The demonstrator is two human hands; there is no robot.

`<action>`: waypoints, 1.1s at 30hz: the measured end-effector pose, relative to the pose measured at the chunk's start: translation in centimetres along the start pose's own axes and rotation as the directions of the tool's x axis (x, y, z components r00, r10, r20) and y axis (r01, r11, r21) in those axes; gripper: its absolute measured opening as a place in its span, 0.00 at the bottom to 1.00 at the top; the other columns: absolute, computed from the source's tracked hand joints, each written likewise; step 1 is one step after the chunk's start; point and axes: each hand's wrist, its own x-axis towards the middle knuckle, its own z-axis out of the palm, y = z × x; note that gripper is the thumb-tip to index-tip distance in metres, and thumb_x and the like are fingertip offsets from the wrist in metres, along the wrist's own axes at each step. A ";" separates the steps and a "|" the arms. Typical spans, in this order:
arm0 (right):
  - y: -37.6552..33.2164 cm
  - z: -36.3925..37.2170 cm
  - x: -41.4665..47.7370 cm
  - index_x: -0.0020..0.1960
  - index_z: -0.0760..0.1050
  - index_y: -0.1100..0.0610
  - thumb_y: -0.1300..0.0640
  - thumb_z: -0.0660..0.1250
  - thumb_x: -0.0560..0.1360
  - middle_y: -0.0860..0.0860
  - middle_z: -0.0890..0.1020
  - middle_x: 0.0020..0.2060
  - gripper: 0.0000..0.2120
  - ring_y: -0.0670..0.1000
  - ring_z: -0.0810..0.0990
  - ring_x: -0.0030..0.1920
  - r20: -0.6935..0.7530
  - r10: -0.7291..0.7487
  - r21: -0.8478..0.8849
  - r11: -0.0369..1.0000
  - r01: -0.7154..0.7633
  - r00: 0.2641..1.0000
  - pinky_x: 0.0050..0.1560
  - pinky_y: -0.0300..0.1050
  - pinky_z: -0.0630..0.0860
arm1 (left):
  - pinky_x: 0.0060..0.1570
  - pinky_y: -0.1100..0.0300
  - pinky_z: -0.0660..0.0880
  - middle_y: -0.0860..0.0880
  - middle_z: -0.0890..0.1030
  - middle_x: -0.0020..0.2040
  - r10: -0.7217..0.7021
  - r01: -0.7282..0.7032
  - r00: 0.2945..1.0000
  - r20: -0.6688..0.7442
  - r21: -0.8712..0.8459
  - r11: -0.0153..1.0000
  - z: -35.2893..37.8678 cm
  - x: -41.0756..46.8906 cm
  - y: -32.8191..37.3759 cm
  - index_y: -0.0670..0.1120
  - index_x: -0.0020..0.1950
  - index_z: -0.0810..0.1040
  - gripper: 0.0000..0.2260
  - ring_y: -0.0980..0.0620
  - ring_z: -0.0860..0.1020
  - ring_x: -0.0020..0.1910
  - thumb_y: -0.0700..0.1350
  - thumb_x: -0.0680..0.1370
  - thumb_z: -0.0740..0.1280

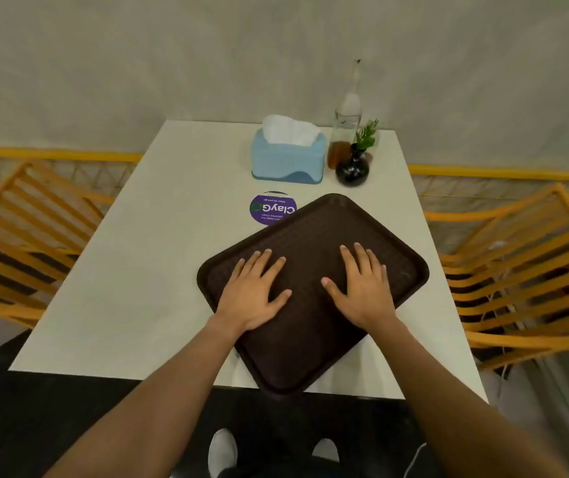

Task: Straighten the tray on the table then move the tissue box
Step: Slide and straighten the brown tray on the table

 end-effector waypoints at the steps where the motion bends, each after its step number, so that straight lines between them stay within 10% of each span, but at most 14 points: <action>1: 0.0 0.1 -0.2 0.82 0.50 0.47 0.30 0.53 0.78 0.53 0.51 0.82 0.39 0.58 0.47 0.80 0.013 0.011 -0.011 1.000 -0.011 1.000 0.76 0.61 0.46 | 0.80 0.45 0.47 0.47 0.55 0.83 -0.006 0.006 1.000 0.022 0.016 1.000 0.2 -0.2 0.1 0.57 0.82 0.55 0.35 0.47 0.51 0.82 0.70 0.78 0.49; 11: 1.0 1.8 -2.5 0.80 0.60 0.50 0.30 0.46 0.79 0.53 0.60 0.80 0.36 0.58 0.55 0.79 0.013 0.069 -0.115 0.991 -0.067 0.998 0.77 0.61 0.52 | 0.78 0.38 0.46 0.50 0.53 0.84 -0.143 0.143 0.990 0.020 0.027 0.989 2.2 -2.5 0.9 0.60 0.82 0.53 0.35 0.48 0.49 0.82 0.72 0.77 0.44; 28: -1.5 1.6 4.4 0.77 0.67 0.51 0.36 0.53 0.82 0.52 0.65 0.78 0.30 0.55 0.59 0.78 0.167 -0.421 -0.127 0.887 0.443 0.892 0.78 0.59 0.51 | 0.70 0.39 0.64 0.48 0.62 0.80 -0.489 0.488 0.871 0.047 0.022 0.872 0.0 -8.1 1.7 0.56 0.80 0.59 0.32 0.44 0.60 0.78 0.68 0.78 0.51; 33: -2.5 0.8 2.7 0.65 0.79 0.56 0.50 0.63 0.82 0.55 0.77 0.64 0.16 0.60 0.75 0.61 -0.199 -0.222 0.039 0.972 0.234 0.955 0.62 0.58 0.74 | 0.57 0.47 0.75 0.47 0.78 0.64 -0.410 0.404 0.902 -0.133 -0.075 0.912 -2.8 -7.4 -2.5 0.49 0.71 0.75 0.20 0.43 0.75 0.61 0.52 0.81 0.61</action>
